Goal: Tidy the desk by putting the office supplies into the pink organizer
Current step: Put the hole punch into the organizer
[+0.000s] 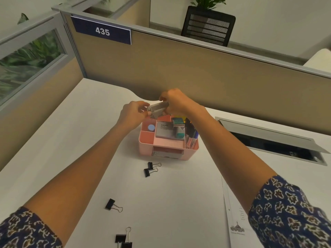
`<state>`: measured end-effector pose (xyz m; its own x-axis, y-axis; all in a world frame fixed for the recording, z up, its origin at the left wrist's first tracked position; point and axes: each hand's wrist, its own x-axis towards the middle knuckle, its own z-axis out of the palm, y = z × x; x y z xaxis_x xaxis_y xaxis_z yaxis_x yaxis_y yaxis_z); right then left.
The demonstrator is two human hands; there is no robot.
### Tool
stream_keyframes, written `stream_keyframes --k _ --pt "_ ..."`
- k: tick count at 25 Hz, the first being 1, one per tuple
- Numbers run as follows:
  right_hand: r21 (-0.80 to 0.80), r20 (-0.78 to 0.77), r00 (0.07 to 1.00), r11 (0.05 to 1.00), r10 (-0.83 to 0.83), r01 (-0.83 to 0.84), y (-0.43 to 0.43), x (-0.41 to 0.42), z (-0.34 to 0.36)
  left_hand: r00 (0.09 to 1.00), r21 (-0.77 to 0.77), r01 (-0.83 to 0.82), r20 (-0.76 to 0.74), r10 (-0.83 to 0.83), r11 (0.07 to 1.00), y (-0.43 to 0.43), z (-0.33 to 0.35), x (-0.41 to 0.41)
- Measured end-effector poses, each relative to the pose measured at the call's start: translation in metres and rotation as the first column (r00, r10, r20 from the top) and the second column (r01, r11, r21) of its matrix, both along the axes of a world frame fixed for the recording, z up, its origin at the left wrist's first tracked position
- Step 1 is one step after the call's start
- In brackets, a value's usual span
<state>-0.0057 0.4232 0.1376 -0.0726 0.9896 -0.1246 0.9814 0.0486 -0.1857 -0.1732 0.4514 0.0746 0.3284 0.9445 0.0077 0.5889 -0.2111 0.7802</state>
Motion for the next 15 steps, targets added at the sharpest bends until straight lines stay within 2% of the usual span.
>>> stream_keyframes --k 4,9,13,15 --pt "-0.009 0.137 0.987 0.997 0.078 -0.078 0.008 -0.009 0.003 0.991 0.080 -0.031 -0.127 0.041 0.996 -0.002 0.001 0.006" --pt "-0.060 0.271 0.947 0.985 0.172 -0.162 0.015 -0.023 -0.004 0.984 0.005 0.101 -0.149 -0.099 0.995 -0.006 0.012 0.010" --pt "-0.088 0.342 0.912 0.974 0.226 -0.209 0.015 -0.034 -0.009 0.958 0.101 0.058 -0.284 -0.027 0.993 -0.004 0.008 0.008" --pt "-0.102 0.349 0.907 0.972 0.235 -0.212 0.017 -0.036 -0.011 0.926 0.093 0.072 -0.375 -0.032 0.993 -0.003 0.006 0.010"
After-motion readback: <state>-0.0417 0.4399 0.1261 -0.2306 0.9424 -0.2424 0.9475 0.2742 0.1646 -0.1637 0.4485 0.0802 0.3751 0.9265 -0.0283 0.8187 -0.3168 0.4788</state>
